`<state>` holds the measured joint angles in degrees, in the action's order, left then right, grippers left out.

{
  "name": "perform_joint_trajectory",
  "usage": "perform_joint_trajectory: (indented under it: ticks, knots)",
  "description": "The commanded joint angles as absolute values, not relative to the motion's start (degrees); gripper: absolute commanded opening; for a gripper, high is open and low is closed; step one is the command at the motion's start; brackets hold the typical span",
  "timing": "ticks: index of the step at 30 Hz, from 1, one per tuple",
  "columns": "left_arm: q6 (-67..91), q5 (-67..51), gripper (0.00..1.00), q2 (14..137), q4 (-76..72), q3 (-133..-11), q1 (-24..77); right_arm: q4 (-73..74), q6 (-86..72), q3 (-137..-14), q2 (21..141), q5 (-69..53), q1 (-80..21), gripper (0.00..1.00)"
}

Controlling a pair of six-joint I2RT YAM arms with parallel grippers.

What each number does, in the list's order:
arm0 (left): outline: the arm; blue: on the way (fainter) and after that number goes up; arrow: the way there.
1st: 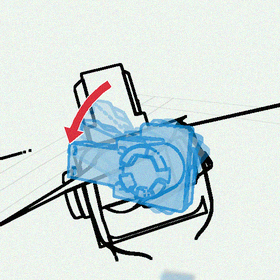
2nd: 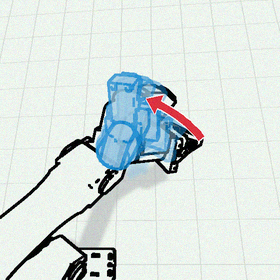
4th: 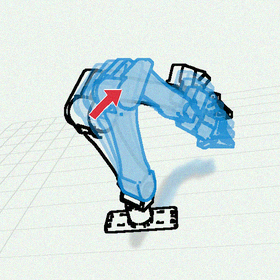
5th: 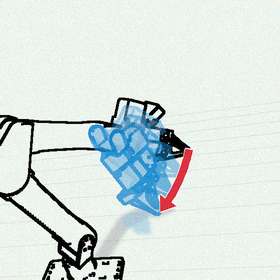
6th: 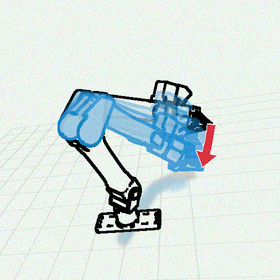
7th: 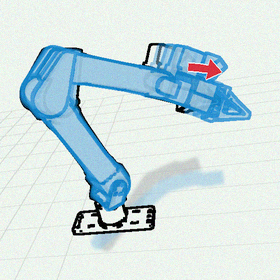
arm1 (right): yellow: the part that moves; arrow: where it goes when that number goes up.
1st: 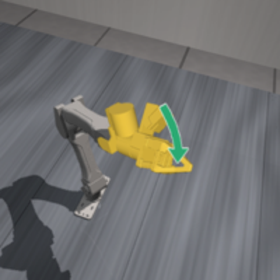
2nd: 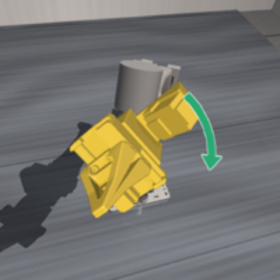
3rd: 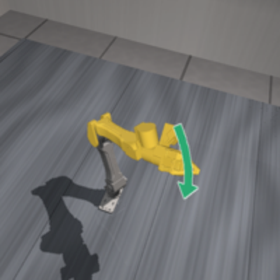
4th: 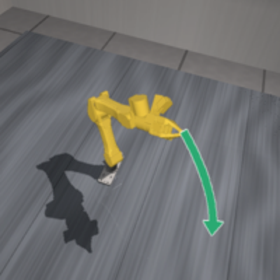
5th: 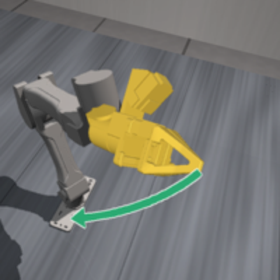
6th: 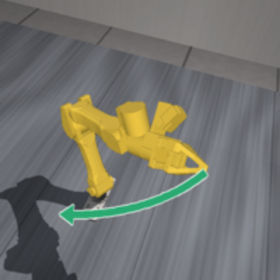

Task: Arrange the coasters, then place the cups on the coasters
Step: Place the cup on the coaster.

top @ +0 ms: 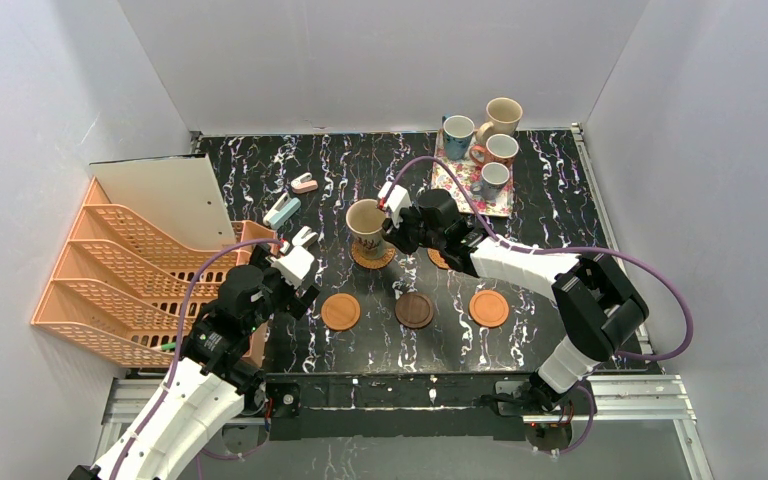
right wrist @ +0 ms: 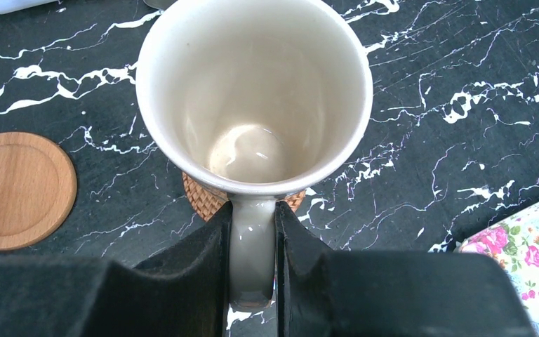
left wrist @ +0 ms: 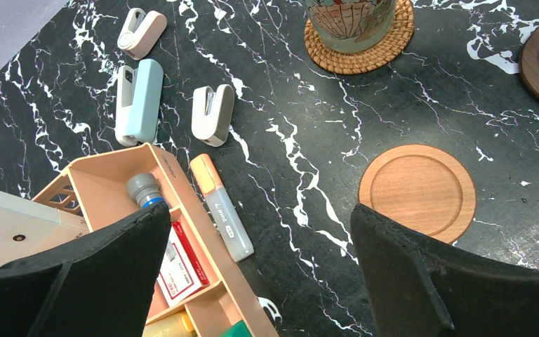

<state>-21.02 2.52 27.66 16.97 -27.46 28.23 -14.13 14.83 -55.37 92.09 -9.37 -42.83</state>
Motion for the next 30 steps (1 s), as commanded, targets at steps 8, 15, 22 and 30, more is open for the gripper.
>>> perform_joint_trajectory:
  ticks: [8, 15, 22, 30]
  knots:
    - [-21.44, 2.08, 0.98, 26.99, 17.67, -26.98, 27.86, -22.37, 15.56, -57.59, 90.08, -11.02, -42.80, 0.01]
    - [-21.45, 2.02, 0.98, 26.98, 17.67, -26.98, 27.86, -22.18, 15.60, -57.78, 90.44, -11.02, -42.80, 0.01]
    - [-21.45, 2.02, 0.98, 26.90, 17.67, -26.98, 27.86, -21.22, 15.98, -58.13, 90.35, -11.13, -42.83, 0.01]
    - [-21.45, 1.93, 0.98, 26.89, 17.71, -26.98, 27.86, -20.37, 16.57, -58.52, 90.53, -11.43, -42.87, 0.06]
